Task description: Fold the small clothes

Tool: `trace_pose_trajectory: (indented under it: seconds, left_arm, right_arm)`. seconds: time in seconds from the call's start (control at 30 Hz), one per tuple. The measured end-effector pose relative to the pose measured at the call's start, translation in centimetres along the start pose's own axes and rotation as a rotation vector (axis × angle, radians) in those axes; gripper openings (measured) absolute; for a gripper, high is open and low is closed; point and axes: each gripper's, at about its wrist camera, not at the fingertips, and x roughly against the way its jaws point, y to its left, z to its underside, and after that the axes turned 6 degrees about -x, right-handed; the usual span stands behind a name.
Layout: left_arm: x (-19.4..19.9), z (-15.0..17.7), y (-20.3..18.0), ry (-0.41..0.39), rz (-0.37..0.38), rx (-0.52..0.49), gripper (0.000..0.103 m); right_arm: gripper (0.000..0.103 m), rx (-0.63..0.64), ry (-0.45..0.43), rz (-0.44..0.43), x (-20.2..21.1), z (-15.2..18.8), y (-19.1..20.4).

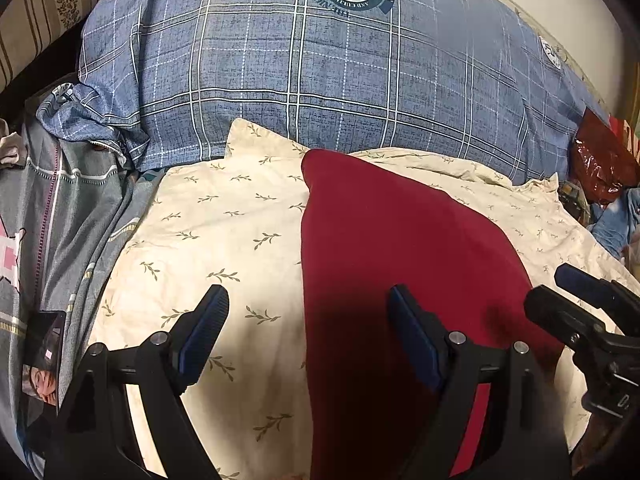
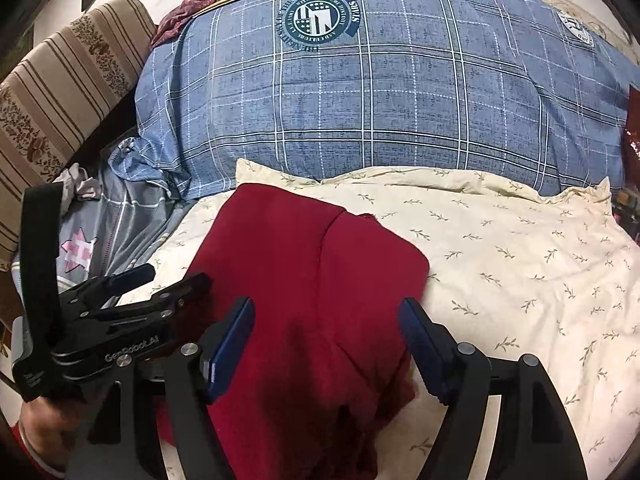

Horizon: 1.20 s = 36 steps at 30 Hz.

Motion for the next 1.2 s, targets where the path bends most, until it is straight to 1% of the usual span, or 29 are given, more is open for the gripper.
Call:
trace_pose_trajectory:
  seconds: [0.2,0.47,1.2]
  left_arm:
    - [-0.08,0.02,-0.03,-0.001,-0.002,-0.001,0.082]
    - [-0.20,0.00,-0.06,-0.002,-0.005,-0.001,0.082]
    - [-0.12,-0.23,-0.25,-0.013,-0.021,-0.020,0.082]
  right_arm:
    - [0.078,0.008,0.017,0.013,-0.90,-0.09,-0.05]
    - [0.081,0.012,0.012,0.023,-1.01,-0.09,-0.23]
    - [0.081,0.015,0.017,0.002,-1.12,0.08,0.03]
